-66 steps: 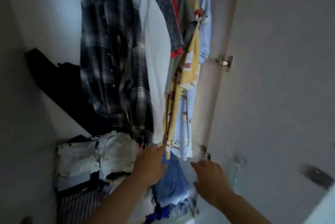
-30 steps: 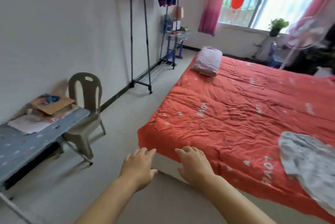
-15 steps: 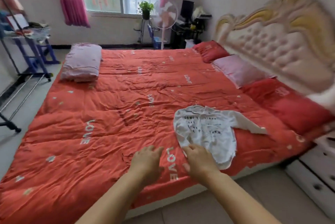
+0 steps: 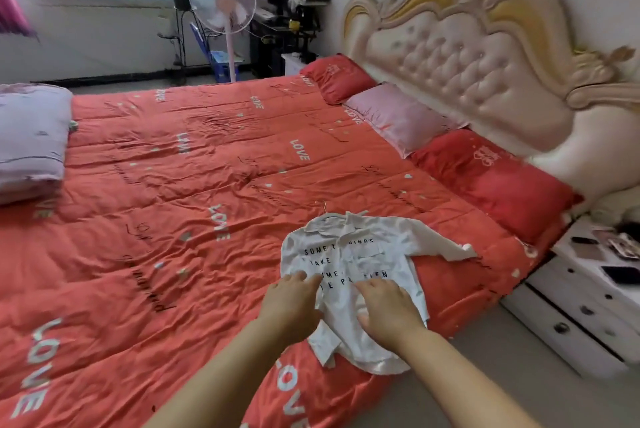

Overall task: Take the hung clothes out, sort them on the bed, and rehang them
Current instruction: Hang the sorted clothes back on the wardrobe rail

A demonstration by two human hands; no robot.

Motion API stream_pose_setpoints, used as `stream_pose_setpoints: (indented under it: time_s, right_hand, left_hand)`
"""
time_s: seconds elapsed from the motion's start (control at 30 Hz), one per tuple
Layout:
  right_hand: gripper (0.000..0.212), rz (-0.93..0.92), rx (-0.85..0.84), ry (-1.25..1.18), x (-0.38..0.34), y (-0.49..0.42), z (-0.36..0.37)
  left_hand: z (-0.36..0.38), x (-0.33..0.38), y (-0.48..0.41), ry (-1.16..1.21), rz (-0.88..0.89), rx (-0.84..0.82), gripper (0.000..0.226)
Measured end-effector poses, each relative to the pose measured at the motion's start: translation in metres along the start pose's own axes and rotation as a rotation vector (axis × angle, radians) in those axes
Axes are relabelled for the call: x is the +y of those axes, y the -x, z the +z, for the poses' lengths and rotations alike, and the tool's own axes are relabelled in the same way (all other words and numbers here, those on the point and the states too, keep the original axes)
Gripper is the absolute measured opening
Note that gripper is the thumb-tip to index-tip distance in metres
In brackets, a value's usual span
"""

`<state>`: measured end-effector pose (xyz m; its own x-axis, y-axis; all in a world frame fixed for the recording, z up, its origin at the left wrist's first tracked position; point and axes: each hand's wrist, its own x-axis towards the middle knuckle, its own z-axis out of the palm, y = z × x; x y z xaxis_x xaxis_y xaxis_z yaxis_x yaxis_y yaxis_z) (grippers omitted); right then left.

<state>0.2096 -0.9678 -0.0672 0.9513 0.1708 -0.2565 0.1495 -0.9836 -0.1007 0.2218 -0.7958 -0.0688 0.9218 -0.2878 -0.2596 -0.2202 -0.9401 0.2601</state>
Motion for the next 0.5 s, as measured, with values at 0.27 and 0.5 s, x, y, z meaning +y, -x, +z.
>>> stream_pose_setpoints:
  time_s: [0.27,0.5]
  right_hand:
    - [0.048,-0.039,-0.057,-0.026,0.046,-0.125,-0.009]
    - [0.04,-0.137,-0.152,-0.057,0.114,-0.285,0.001]
  left_hand:
    - [-0.011,-0.013,-0.112,0.05,-0.055,-0.036,0.064]
    - [0.007,-0.012,-0.235,0.126,-0.279,-0.09,0.06]
